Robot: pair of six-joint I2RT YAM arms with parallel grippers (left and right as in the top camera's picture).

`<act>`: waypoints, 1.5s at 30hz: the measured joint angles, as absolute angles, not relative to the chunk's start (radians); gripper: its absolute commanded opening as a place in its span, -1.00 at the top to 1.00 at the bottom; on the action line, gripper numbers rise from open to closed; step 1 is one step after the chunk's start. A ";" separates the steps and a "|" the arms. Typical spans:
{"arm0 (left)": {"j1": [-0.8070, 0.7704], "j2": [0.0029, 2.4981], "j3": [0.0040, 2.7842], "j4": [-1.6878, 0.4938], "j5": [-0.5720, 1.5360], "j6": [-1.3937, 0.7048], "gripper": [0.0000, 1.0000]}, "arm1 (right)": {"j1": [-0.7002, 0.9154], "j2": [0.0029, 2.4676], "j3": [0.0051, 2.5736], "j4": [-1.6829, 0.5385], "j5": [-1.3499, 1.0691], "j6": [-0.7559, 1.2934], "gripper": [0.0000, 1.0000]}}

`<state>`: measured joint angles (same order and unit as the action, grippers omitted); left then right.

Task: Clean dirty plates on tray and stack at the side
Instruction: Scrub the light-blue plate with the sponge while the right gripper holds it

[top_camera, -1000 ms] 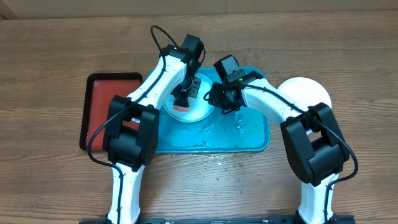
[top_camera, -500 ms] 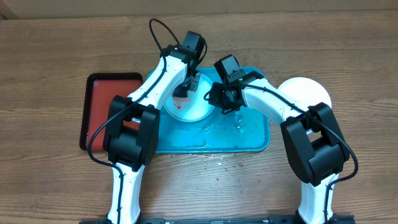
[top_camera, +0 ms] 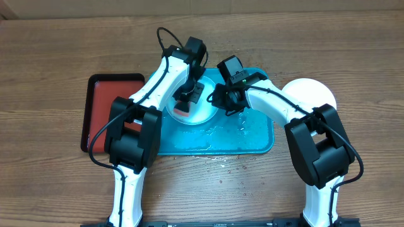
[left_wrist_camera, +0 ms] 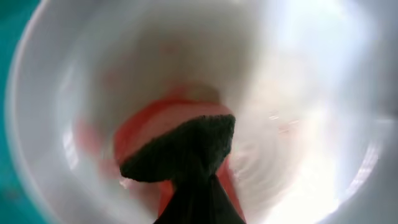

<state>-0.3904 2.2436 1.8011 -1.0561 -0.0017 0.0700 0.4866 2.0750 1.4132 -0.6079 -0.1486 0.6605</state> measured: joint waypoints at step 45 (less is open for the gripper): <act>-0.399 2.226 1.743 -1.066 -0.071 0.775 0.91 | 0.495 2.075 1.401 -0.604 -0.177 0.654 0.92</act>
